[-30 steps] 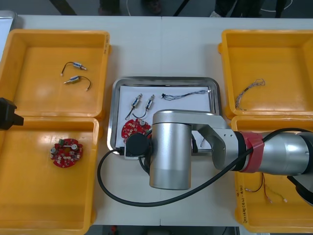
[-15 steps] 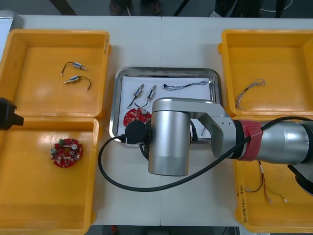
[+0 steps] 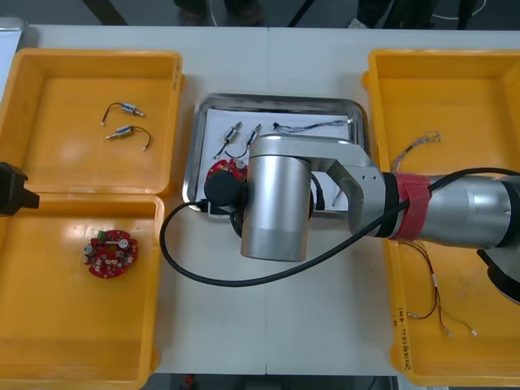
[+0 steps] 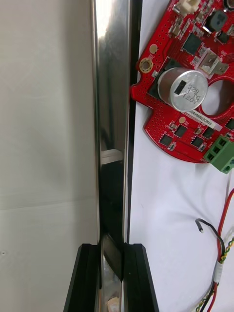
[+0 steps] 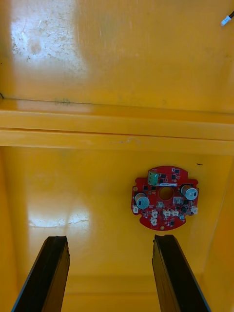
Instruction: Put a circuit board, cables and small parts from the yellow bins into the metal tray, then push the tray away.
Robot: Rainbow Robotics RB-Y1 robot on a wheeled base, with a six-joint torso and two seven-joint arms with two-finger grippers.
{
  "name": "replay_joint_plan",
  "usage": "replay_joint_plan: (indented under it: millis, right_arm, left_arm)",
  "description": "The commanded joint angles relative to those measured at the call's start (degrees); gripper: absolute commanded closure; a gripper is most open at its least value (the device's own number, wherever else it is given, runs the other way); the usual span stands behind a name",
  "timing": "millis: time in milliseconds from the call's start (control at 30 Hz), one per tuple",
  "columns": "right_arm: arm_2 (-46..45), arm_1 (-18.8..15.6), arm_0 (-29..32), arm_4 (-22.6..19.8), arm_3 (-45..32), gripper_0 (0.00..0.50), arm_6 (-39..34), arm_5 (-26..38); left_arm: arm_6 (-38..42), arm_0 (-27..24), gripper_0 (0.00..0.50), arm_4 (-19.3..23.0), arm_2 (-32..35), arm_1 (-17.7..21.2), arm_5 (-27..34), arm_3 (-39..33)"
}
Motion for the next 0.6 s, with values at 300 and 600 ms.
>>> replay_joint_plan:
  millis: [300, 600]
  right_arm:
    - [0.80, -0.77, -6.15, -0.47, 4.42, 0.500, 4.47, -2.80]
    - [0.72, 1.60, -9.05, -0.56, 9.96, 0.500, 5.88, -3.94]
  left_arm:
    - [-3.93, 0.91, 0.000, 0.46, 1.78, 2.56, 0.35, -1.76]
    - [-3.93, 0.91, 0.000, 0.46, 1.78, 2.56, 0.35, -1.76]
